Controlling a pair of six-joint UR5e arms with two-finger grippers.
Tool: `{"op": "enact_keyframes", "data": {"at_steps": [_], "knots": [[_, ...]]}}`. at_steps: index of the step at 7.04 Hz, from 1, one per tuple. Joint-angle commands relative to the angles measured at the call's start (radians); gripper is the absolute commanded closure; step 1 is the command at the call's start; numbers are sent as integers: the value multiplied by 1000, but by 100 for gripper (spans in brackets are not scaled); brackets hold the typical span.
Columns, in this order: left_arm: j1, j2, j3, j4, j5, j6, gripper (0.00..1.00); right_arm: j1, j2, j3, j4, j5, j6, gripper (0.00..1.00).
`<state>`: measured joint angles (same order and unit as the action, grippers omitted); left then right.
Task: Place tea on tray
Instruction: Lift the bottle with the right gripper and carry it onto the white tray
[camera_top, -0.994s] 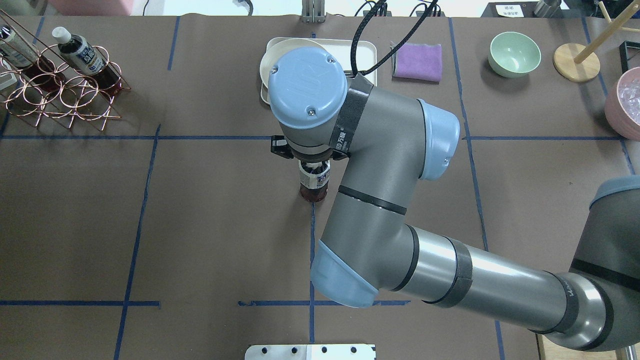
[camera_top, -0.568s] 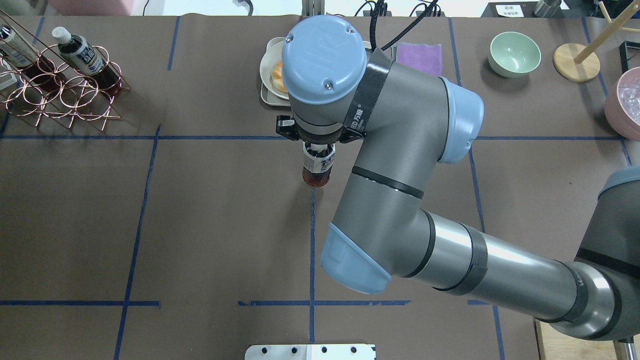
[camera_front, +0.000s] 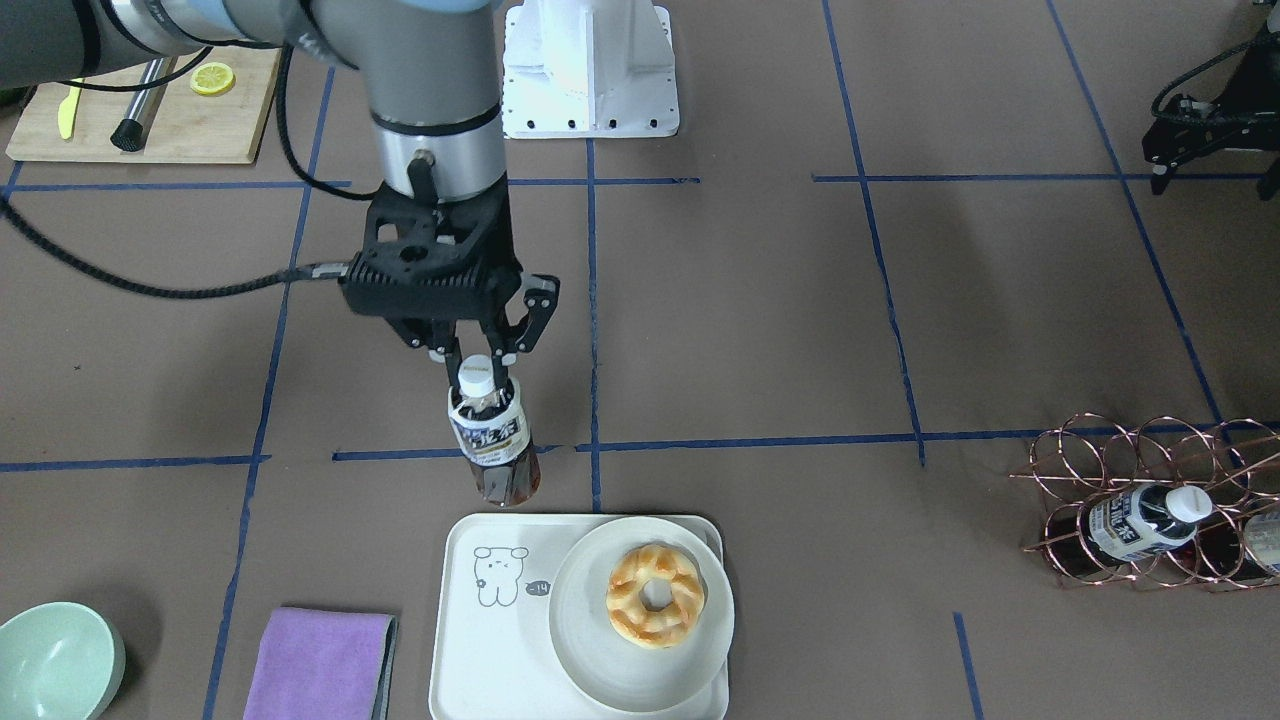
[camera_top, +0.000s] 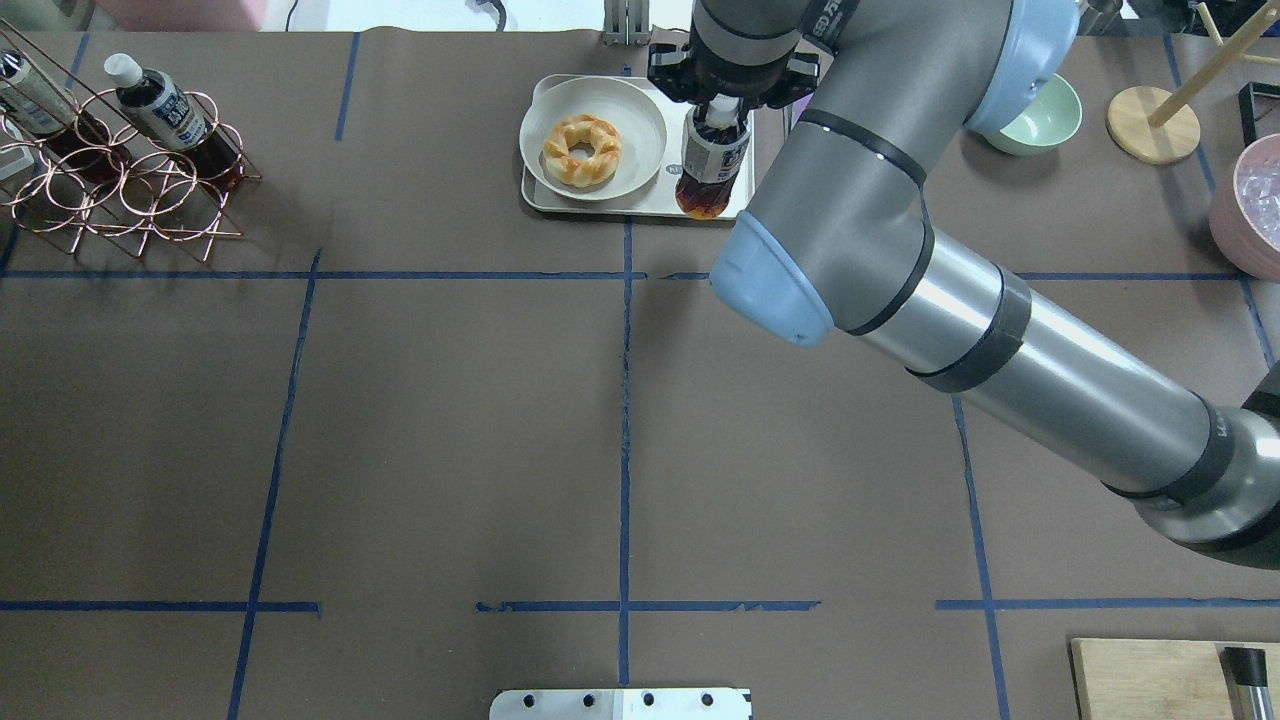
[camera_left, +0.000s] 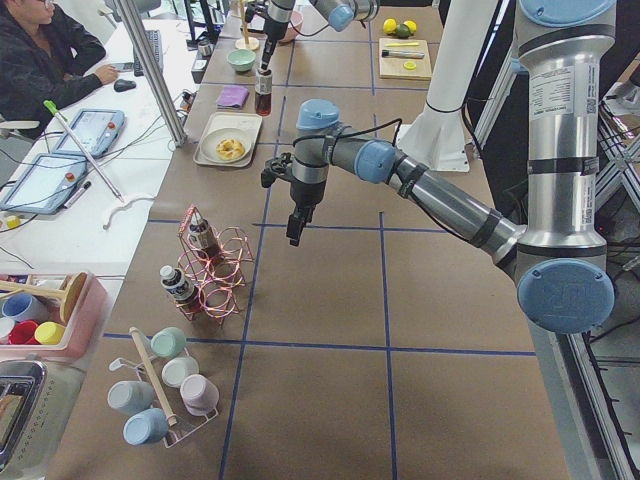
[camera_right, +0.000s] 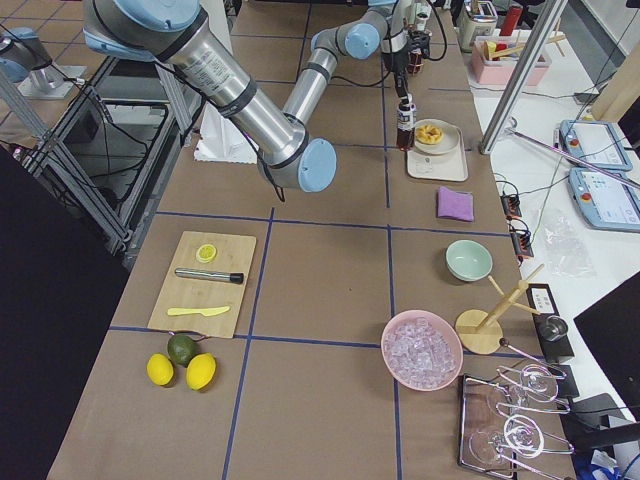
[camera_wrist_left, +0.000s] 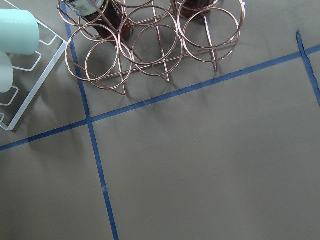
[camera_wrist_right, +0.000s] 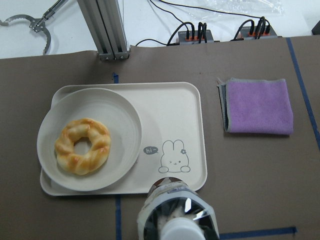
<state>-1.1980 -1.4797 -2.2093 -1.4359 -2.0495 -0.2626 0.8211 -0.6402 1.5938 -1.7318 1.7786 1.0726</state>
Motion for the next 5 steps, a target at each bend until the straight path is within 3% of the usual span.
{"op": "enact_keyframes", "data": {"at_steps": [1,2,4,5], "knots": [[0,-1,-1,-12,0,-1,0,81,55,-240,159,67,-48,100],[-2,-1,-3,-12,0,-1,0,93,117,-330,163,80,-69,100],[-2,-2,-4,-12,0,-1,0,93,117,-374,167,81,-98,100],[-2,-4,-4,-12,0,-1,0,93,117,-415,223,81,-95,100]]}}
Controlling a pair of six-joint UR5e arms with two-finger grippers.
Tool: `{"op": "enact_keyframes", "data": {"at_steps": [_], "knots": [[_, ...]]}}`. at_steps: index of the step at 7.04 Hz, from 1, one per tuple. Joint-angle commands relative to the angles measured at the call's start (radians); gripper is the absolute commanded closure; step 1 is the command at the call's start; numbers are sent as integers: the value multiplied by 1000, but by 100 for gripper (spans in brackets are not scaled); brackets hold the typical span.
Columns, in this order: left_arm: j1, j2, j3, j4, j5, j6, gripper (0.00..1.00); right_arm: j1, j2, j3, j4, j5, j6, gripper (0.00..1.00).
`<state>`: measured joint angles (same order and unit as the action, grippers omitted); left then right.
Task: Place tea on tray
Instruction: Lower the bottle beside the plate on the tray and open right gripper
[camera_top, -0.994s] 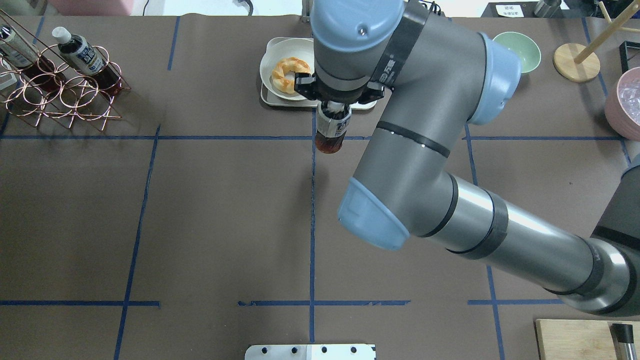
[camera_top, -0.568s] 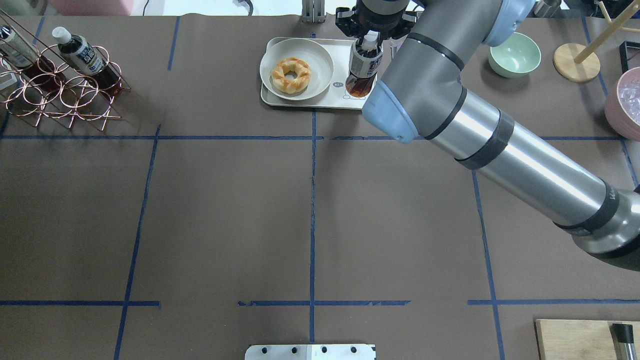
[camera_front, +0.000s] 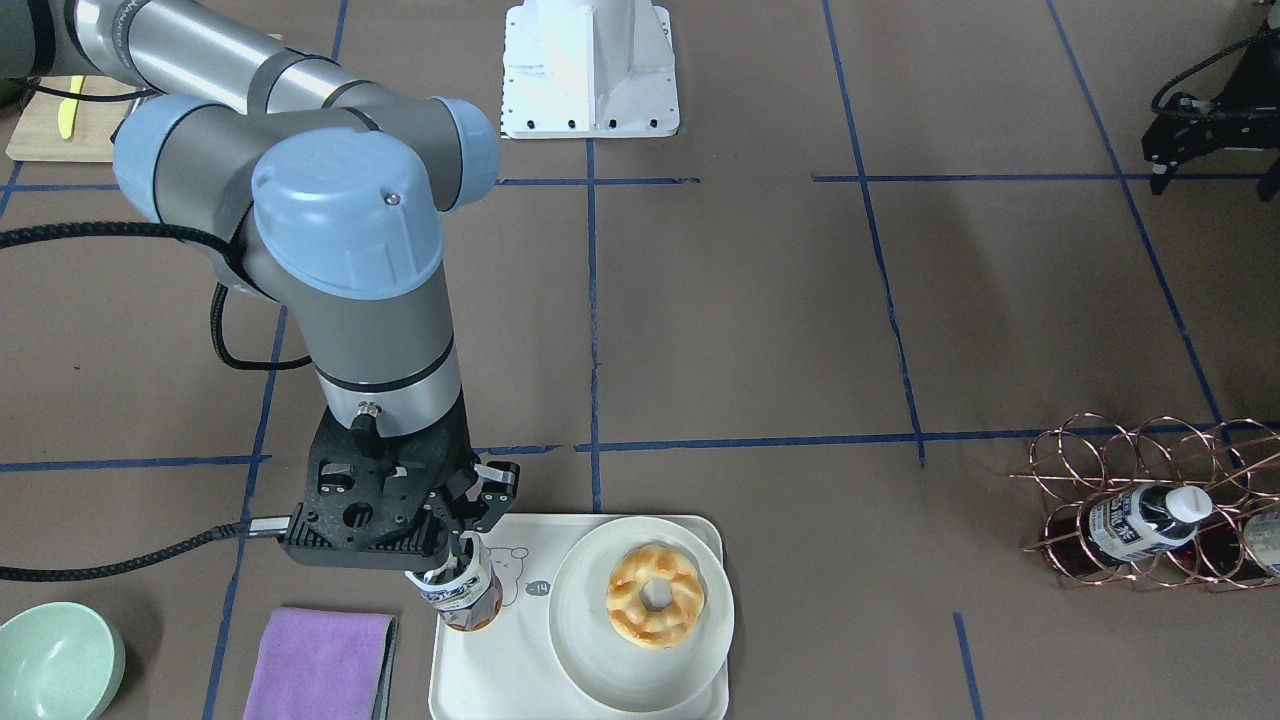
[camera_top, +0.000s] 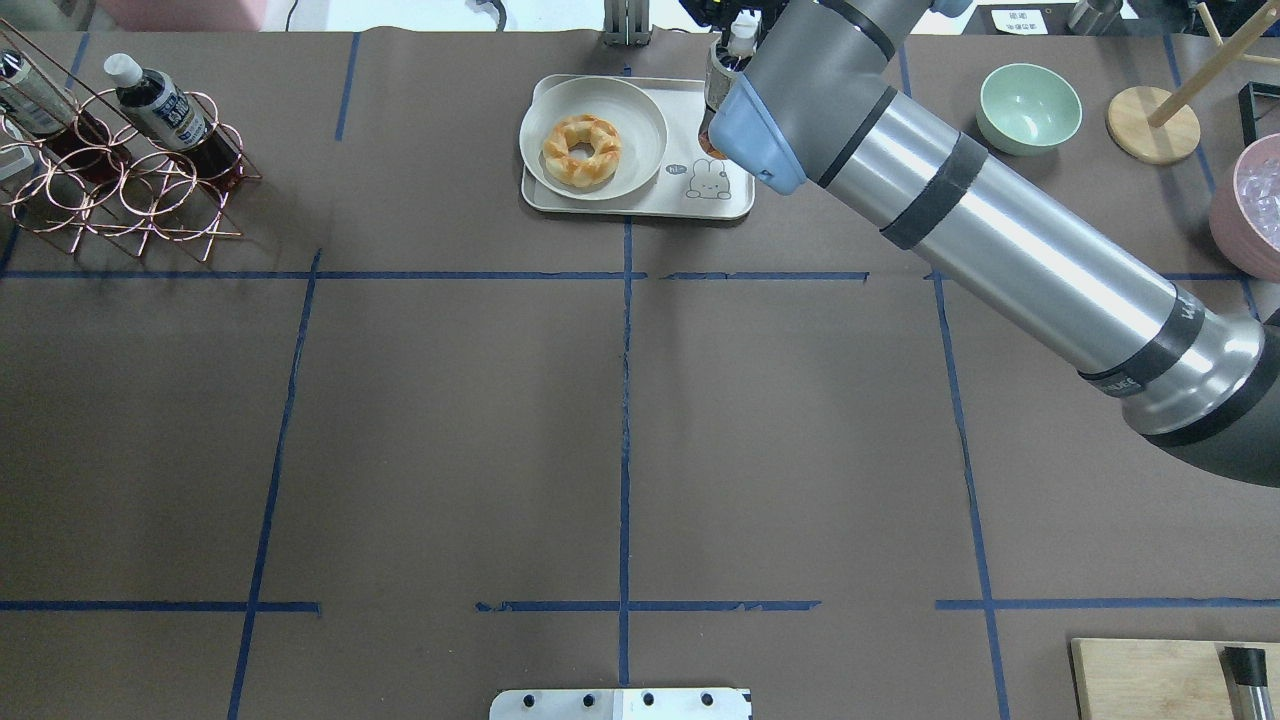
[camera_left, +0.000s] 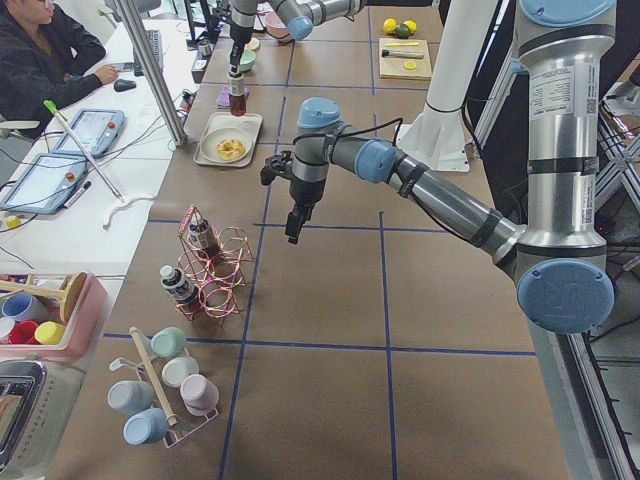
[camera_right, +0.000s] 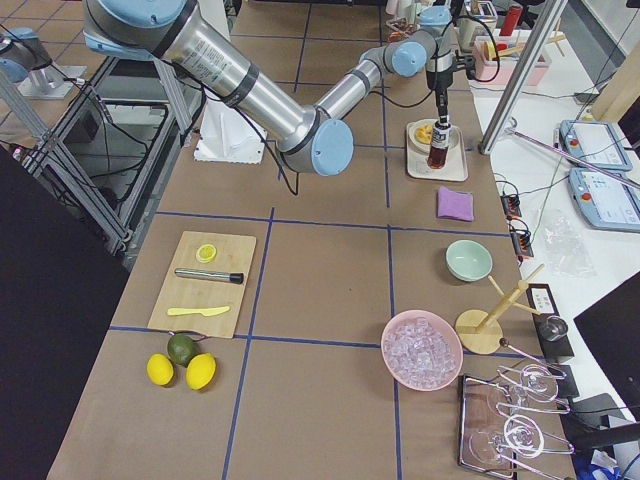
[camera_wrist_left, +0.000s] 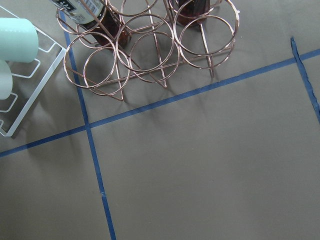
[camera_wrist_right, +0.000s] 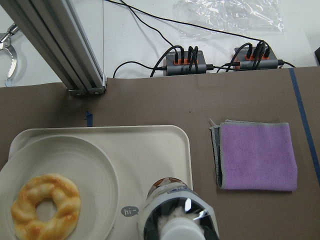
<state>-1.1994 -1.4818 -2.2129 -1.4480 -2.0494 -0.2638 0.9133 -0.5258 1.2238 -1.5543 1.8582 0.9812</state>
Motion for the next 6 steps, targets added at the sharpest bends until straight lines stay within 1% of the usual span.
{"op": "enact_keyframes", "data": {"at_steps": [1,6], "knots": [[0,-2,-1,0,0,0,0,1,4,-79,80,3,-4,100],[0,-3,1,0,2,0,0,-5,13,-83,80,38,-2,100]]}}
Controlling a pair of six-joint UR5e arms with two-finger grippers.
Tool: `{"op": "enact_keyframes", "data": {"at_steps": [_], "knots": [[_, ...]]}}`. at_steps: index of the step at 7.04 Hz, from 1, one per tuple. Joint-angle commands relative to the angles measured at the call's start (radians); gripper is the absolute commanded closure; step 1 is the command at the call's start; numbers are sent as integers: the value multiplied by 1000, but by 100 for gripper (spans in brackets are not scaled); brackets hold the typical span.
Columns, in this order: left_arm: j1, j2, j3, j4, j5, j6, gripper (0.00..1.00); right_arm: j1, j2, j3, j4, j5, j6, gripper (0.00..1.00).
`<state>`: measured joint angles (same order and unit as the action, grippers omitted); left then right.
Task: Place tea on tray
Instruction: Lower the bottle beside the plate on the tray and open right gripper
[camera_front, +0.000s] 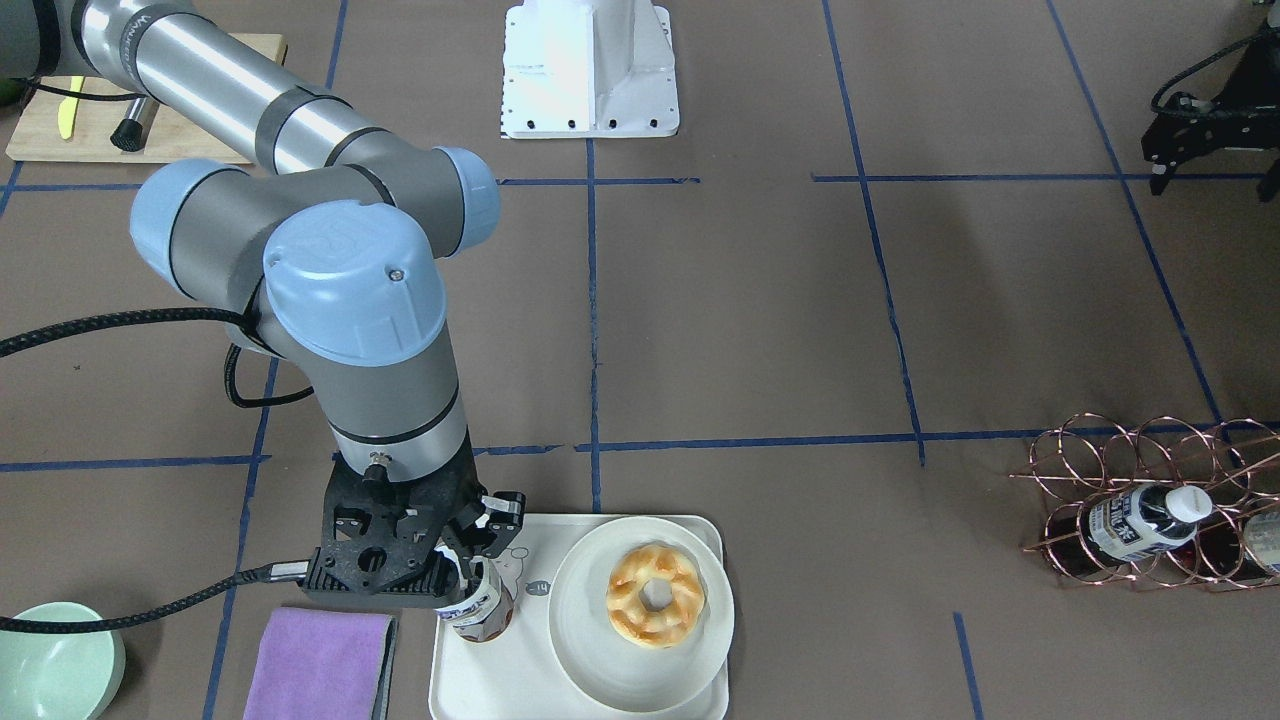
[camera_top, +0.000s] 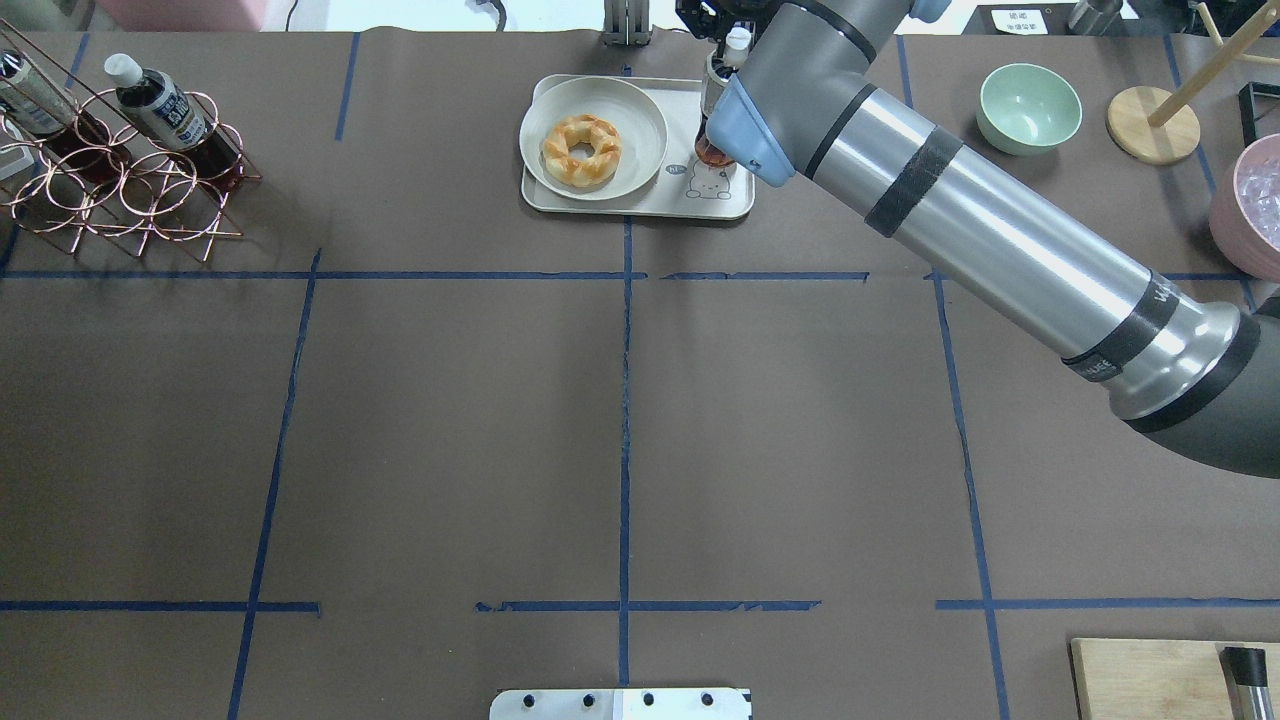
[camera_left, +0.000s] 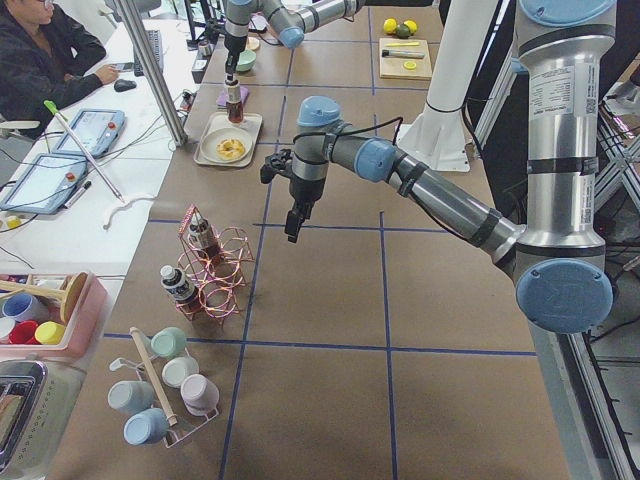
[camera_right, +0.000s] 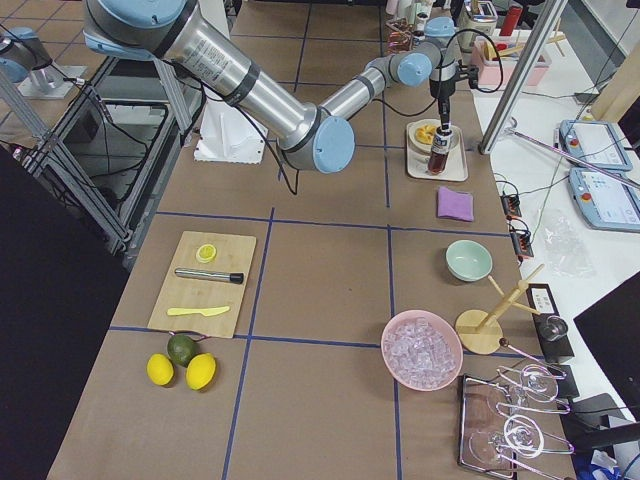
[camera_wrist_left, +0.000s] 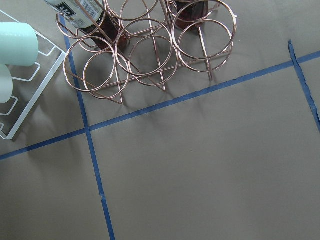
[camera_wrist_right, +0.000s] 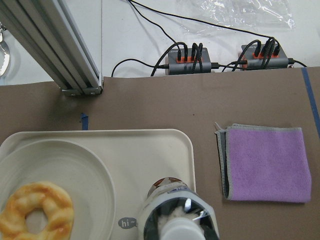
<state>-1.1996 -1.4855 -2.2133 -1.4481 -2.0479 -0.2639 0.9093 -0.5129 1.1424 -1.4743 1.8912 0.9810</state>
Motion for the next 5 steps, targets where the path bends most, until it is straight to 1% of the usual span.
{"op": "enact_keyframes", "data": {"at_steps": [1,2,3,4,5], "knots": [[0,-1,3,0,0,-2,0,-1,1,-1,0,5,-1,100],[0,-1,4,0,0,-2,0,-1,-1,-1,0,5,-2,88],[0,-2,4,0,0,-2,0,-1,-6,-1,0,5,-7,45],[0,-2,4,0,0,-2,0,-1,-7,-1,0,5,-11,20],[0,-4,4,0,0,-2,0,-1,-7,-3,0,5,-22,7]]}}
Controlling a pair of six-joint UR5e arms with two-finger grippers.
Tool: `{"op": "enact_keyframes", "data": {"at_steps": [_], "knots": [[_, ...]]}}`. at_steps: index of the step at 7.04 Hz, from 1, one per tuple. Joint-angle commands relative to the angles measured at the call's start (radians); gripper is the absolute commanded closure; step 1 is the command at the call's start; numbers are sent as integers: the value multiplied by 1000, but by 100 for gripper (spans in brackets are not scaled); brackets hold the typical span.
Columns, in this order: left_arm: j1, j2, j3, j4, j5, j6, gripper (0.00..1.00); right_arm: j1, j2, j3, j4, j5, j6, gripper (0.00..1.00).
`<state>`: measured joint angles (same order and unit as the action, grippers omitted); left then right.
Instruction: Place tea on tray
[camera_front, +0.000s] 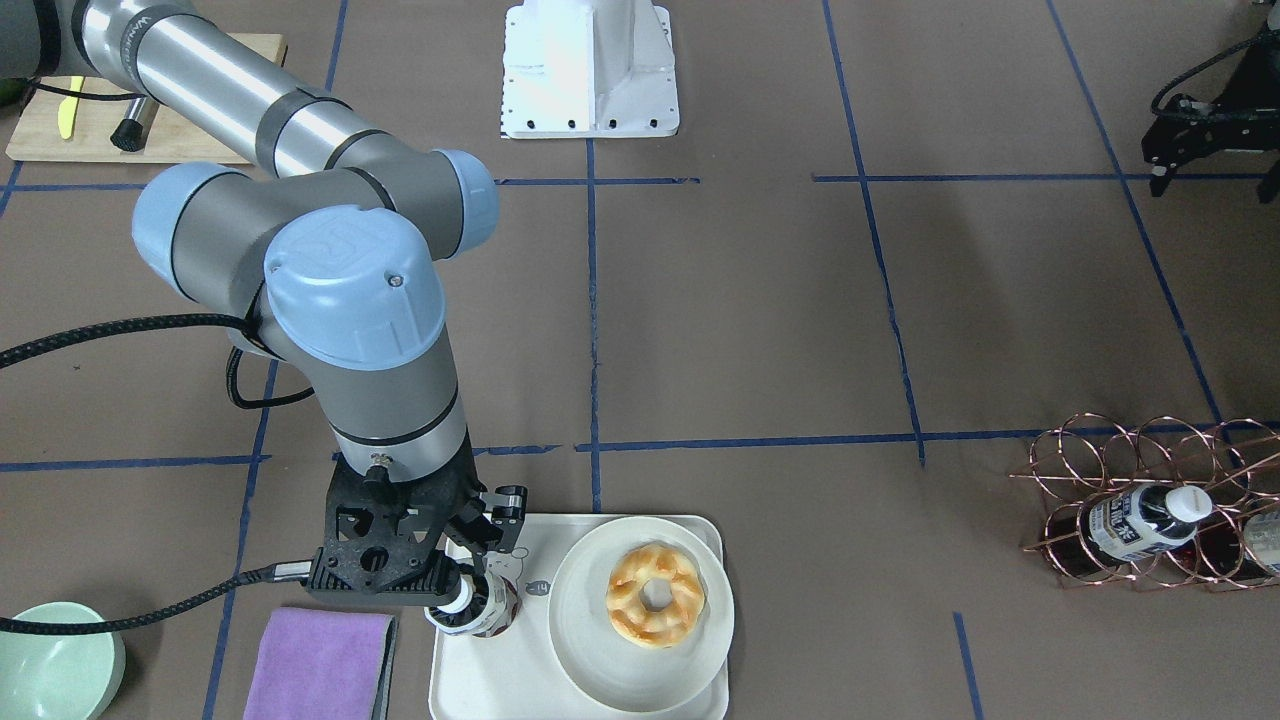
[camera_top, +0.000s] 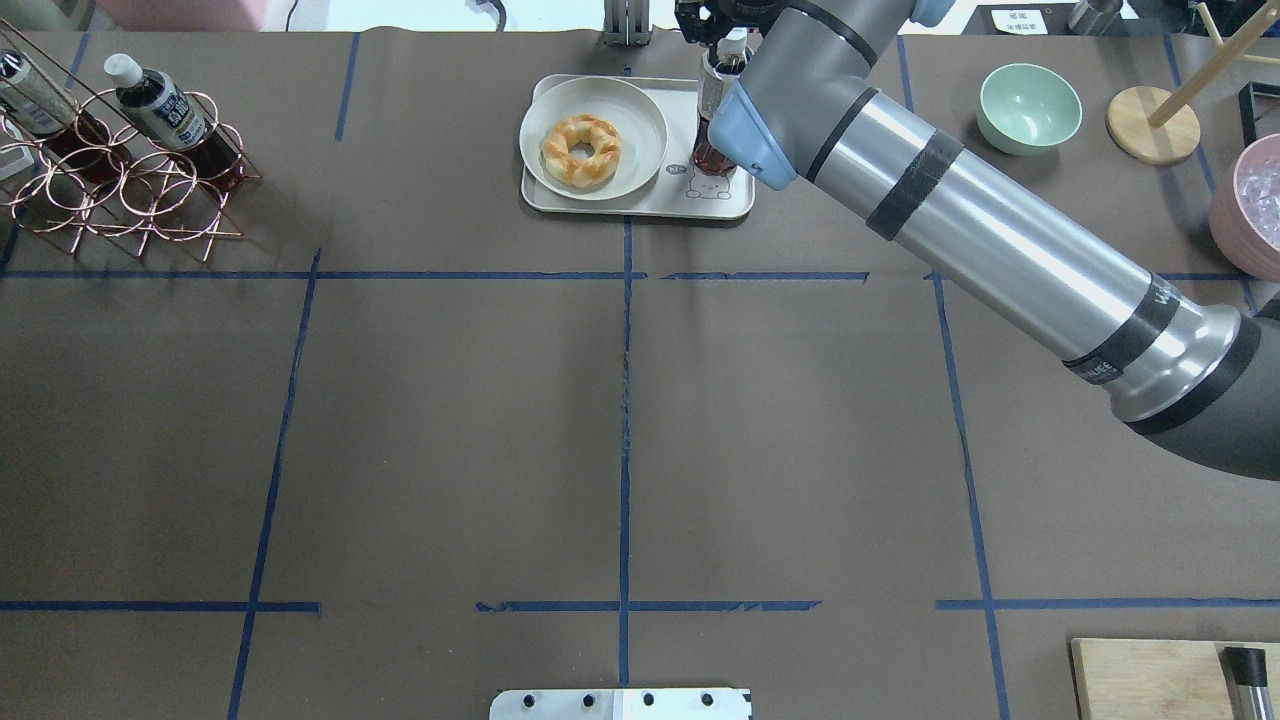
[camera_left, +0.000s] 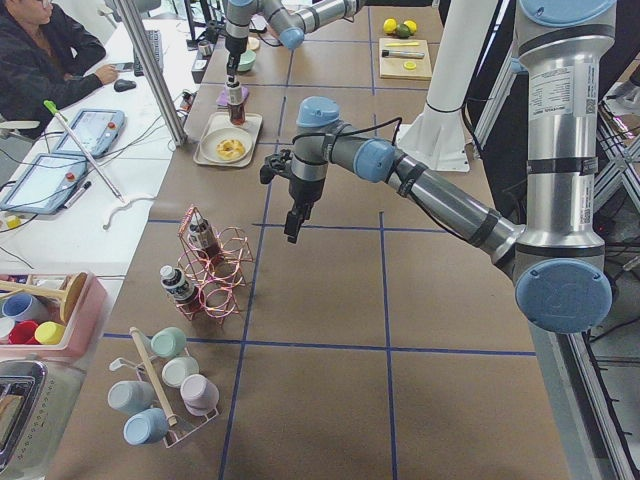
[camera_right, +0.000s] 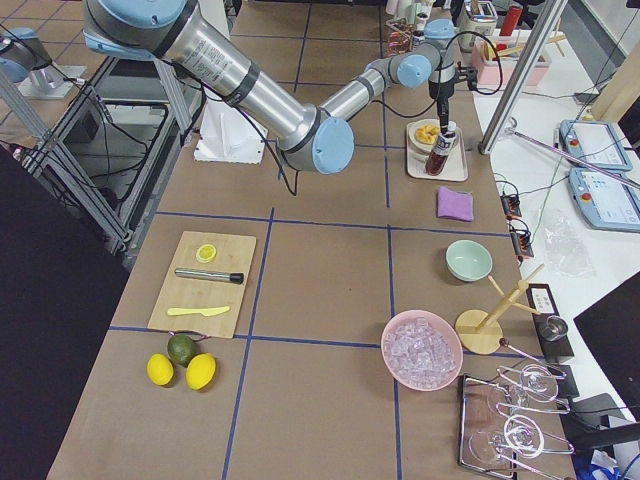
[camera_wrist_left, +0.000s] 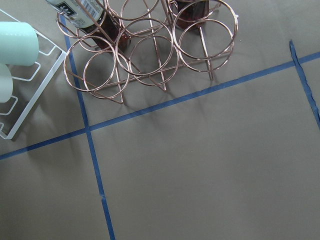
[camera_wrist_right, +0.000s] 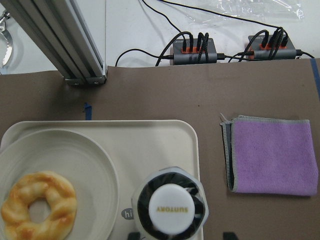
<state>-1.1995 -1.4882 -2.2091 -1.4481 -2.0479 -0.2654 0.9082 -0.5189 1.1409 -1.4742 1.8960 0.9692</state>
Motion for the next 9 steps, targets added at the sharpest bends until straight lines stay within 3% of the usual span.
{"op": "enact_keyframes", "data": {"at_steps": [1,2,3,4,6,8,9], "knots": [[0,-1,0,0,0,0,0,1,-1,-1,0,0,-17,1],[0,-1,2,0,0,0,0,11,5,6,3,11,-32,1],[0,0,2,0,0,2,0,35,0,38,-5,94,-37,0],[0,2,2,0,0,2,0,66,-50,145,-41,150,-37,0],[-29,8,20,5,-6,2,0,96,-273,537,-224,170,-105,0],[-186,-4,174,6,-192,163,0,148,-479,829,-395,175,-301,0],[-284,-10,298,6,-277,267,0,205,-585,894,-402,243,-384,0]]}}
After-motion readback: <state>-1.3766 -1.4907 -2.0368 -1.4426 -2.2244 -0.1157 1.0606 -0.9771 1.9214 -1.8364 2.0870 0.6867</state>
